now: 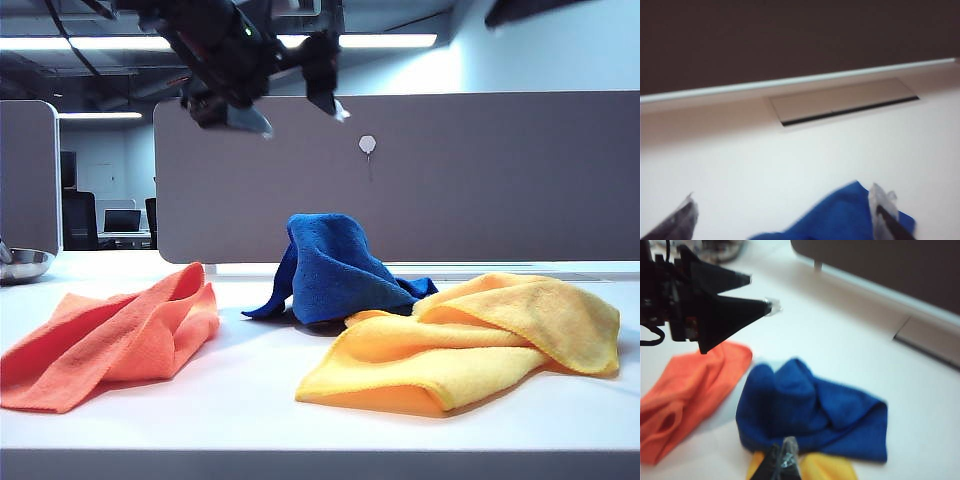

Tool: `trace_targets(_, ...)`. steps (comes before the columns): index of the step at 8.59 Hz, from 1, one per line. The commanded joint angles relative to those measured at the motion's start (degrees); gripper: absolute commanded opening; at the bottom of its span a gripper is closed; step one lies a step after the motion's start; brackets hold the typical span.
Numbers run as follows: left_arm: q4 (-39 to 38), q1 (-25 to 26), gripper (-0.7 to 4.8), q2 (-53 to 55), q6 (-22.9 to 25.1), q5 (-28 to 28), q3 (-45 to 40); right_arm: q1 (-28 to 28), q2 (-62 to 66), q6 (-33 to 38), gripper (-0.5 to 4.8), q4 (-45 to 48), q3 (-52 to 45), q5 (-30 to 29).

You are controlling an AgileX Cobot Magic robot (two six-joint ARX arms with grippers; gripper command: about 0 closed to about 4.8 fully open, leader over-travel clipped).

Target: Pick up a rag that is the same color as the top surface of the Rubik's Cube and cover the cube with it.

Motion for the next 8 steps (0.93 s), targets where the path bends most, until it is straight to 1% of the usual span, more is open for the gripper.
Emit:
trace_targets(1,-0.7,3.8,1.8,-4.4,3.5,-0.2,1.3,-0.1,-5.2,0.3,-0.01,6.3,0.3,5.6)
trace_targets(2,-1.0,5.1,0.82,-5.7,4.1,-0.2,1.3,-0.2,-6.8,0.3,-0.01,7.3,0.3,7.9)
trace_targets(3,-2.3,7.0,-0.05,-8.0,4.5,-0.2,1.3,-0.9,-9.7,0.3,-0.01,8.2,0.3,10.6)
trace_targets(4,-3.1,7.8,-0.06,-8.9,4.5,-0.1,1.3,-1.3,-10.7,0.3,-0.01,8.3,0.3,11.5)
trace_targets(5,-8.3,10.8,-0.06,-12.8,5.2,0.9,1.3,-4.9,-15.2,0.0,-0.01,7.9,0.3,13.2)
trace_targets(6,-13.3,12.6,-0.06,-15.7,10.0,2.9,1.3,-9.4,-18.3,-2.3,-0.01,4.4,0.2,12.8)
trace_targets(7,-16.7,12.9,-0.06,-17.4,13.7,2.8,1.2,-13.0,-20.7,-3.5,-0.01,2.8,-0.4,10.4)
trace_targets(8,-21.0,13.3,-0.06,-19.1,16.1,2.9,1.2,-16.6,-24.7,-3.0,-0.01,3.9,-3.5,7.4)
